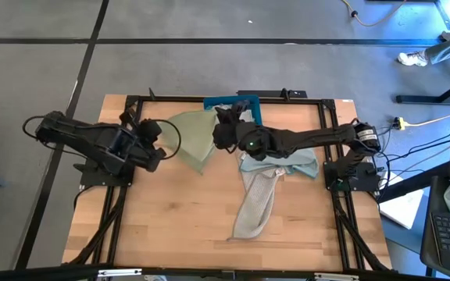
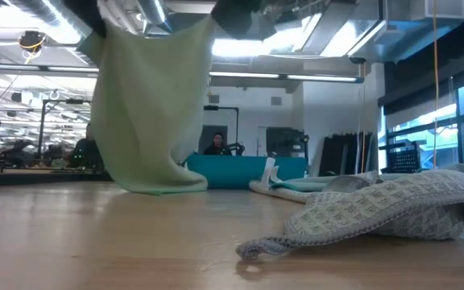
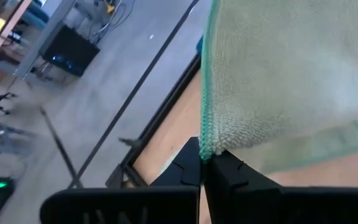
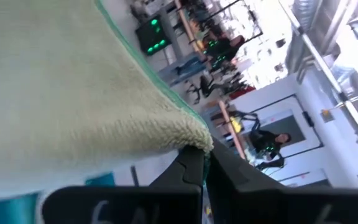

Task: Fold microfiber towels
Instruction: Fold the green towel

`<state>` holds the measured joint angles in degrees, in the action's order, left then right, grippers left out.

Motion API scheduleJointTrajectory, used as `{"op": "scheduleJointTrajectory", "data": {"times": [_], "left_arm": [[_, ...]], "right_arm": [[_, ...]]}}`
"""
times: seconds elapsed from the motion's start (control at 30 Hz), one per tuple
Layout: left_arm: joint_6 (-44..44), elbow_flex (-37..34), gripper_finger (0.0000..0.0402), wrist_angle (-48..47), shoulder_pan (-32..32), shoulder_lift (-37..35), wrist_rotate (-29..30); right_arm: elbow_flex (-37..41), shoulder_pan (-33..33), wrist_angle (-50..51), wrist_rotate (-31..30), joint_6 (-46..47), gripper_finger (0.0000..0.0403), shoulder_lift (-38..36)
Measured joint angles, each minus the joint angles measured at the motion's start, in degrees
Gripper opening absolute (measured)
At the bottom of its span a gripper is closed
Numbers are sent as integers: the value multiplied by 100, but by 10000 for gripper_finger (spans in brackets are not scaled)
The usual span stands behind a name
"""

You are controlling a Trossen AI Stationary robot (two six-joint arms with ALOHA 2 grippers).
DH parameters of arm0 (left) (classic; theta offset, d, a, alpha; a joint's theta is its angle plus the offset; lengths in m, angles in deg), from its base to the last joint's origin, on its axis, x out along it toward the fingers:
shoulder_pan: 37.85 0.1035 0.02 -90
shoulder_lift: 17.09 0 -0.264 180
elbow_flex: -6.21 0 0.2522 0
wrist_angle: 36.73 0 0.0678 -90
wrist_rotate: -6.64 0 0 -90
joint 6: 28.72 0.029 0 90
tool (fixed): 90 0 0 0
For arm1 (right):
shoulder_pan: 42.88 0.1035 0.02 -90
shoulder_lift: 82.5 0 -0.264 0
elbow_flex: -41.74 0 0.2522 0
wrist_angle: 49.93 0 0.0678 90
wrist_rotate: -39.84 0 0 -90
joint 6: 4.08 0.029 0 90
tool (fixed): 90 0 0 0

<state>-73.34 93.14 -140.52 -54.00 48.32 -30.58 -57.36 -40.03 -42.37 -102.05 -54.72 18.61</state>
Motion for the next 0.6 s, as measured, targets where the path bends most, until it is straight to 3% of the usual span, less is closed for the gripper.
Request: {"op": "scheduleJointTrajectory", "data": {"times": [0.27,0.6], "left_arm": [[408,789,0,-4,-141,2,-12],[772,1700,0,4,-425,4,-1058]], "right_arm": [[2,0,-202,-166,-484,6,-360],[2,-21,517,-521,-563,6,-668]]}}
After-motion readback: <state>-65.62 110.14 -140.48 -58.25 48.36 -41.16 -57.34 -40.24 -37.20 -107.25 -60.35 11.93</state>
